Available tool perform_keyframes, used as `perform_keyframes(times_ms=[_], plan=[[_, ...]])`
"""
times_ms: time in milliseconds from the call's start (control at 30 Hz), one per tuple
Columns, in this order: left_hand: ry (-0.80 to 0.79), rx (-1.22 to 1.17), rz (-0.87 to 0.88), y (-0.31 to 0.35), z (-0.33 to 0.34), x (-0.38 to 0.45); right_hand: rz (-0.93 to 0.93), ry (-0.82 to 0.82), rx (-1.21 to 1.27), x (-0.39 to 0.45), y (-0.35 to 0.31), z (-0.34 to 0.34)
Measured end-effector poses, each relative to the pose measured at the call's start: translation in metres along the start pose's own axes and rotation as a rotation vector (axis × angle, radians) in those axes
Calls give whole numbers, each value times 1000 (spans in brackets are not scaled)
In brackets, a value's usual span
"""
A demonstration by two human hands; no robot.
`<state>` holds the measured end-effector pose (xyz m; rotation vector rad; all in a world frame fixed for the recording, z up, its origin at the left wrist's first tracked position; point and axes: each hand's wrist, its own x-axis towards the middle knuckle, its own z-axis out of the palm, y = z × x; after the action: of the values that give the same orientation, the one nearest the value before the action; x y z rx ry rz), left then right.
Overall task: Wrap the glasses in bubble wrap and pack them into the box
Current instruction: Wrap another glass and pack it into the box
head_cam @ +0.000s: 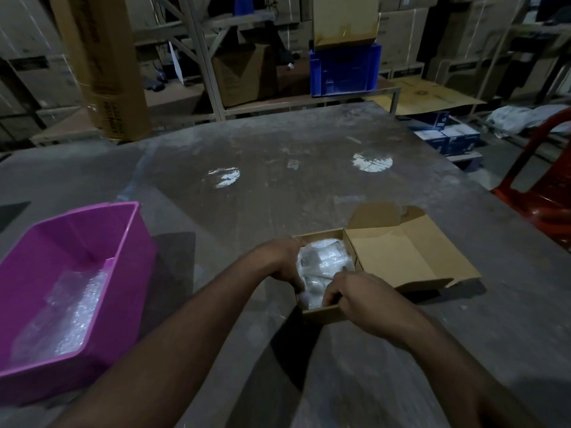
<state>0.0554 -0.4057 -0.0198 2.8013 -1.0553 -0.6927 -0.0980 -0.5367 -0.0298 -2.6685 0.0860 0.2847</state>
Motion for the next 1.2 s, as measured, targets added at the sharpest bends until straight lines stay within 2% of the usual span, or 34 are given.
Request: perform_keyframes(times_ms=[167, 300, 500, 667, 800, 967, 1200], plan=[[-11, -4, -13, 0, 0, 2, 54, -13, -77, 10, -1, 7], [-9, 5, -12, 0, 1, 2, 13, 20, -197, 14, 1, 19], [-18, 5, 6, -5, 2, 1, 49, 68, -43, 8, 4, 6], [-105, -44, 32, -12, -13, -2, 73, 241, 0, 17, 6, 6], [-46, -46, 65, -16, -20, -5, 50, 460, 23, 27, 19, -3], [161, -53, 103, -16, -7, -1, -10, 378, -57, 47, 17, 0], [223, -36, 114, -14, 12, 8, 20, 255, -171, 61, 23, 8]])
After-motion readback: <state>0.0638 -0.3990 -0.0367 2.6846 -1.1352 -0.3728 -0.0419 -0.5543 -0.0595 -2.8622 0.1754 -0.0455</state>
